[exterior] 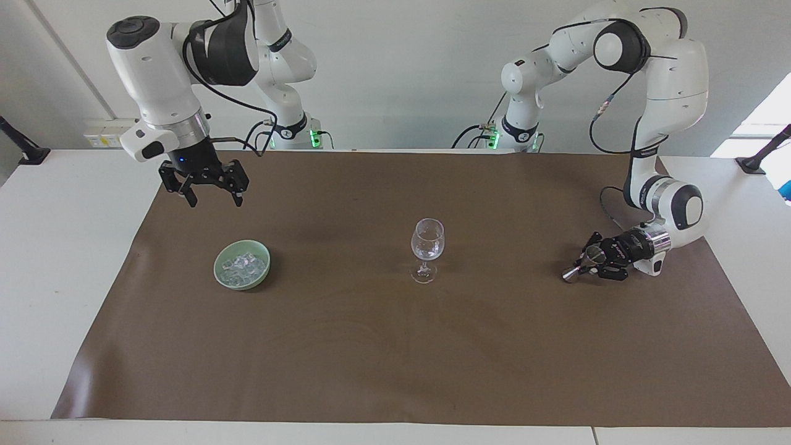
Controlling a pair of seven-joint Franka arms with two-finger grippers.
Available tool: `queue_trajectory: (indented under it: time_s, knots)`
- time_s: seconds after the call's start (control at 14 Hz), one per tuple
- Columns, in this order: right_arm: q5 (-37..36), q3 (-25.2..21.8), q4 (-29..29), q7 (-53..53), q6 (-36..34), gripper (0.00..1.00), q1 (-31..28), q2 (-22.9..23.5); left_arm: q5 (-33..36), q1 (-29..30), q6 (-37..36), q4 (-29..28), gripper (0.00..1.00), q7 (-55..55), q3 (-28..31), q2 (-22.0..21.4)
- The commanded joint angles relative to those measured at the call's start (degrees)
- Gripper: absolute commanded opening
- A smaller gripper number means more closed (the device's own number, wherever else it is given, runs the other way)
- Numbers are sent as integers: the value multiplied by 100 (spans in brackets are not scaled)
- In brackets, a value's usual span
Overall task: Pour wine and add ice with both arms
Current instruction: 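Reach the right gripper down to the green ice bowl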
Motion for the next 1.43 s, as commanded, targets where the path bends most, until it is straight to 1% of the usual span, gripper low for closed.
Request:
queue_trajectory:
  time_s: [0.0, 0.29, 0.5, 0.78, 0.93, 1.0, 1.07, 1.14, 1.36]
  knots:
    - [151, 19, -306, -376, 433, 100, -100, 216, -119, -178, 156, -293, 0, 78, 82, -251]
    - [151, 10, -595, -403, 1109, 100, -118, 507, -111, -187, 209, -311, 0, 359, 100, -260]
    - [151, 2, -719, -403, 1619, 100, -135, 841, -102, -214, 253, -311, 0, 404, 108, -260]
    - [142, -16, -833, -533, 1928, 100, -232, 1044, -49, -214, 297, -311, 0, 535, 108, -260]
    - [142, -16, -869, -561, 1928, 100, -267, 1035, -32, -222, 306, -302, 4, 536, 108, -260]
    - [142, -16, -878, -569, 1928, 100, -267, 1035, -14, -223, 306, -294, 13, 544, 117, -260]
    - [142, -16, -878, -561, 1920, 100, -267, 1026, 73, -223, 306, -276, 36, 562, 117, -260]
    - [142, -16, -878, -552, 1920, 100, -267, 1026, 152, -223, 341, -258, 40, 562, 117, -269]
    - [142, -16, -886, -543, 1920, 87, -267, 1026, 179, -223, 376, -258, 51, 571, 117, -269]
